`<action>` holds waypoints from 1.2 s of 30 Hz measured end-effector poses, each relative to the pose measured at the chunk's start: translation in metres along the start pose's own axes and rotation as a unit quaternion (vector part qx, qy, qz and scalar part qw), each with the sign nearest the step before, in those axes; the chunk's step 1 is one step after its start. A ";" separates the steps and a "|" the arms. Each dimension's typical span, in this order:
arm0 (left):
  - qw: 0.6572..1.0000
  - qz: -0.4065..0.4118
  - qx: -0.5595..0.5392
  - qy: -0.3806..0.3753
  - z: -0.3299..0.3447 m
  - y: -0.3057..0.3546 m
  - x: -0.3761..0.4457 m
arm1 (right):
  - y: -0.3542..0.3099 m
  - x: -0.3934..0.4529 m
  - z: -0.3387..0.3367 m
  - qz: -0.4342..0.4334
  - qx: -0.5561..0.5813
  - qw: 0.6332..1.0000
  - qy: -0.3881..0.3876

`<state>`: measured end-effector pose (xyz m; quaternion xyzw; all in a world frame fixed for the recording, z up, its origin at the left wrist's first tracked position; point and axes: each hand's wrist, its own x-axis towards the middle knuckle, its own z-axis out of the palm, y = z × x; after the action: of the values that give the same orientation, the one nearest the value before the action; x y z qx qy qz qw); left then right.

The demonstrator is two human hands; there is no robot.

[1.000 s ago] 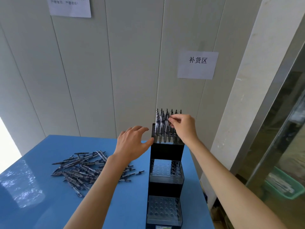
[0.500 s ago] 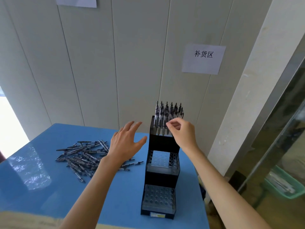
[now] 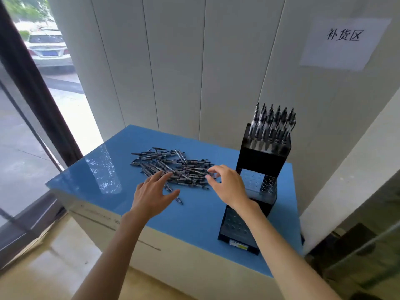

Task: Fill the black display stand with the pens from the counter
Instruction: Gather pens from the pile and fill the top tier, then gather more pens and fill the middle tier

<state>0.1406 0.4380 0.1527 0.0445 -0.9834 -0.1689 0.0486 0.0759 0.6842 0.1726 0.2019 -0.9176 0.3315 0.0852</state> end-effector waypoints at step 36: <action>0.982 0.093 -0.010 -0.163 0.009 -0.308 0.118 | -0.086 0.071 0.264 0.225 -0.047 0.973 0.018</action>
<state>0.0446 0.1398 0.0505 -0.0757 -0.9764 -0.1780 -0.0963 0.0427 0.4324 0.0401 -0.0196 -0.9525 0.3019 0.0346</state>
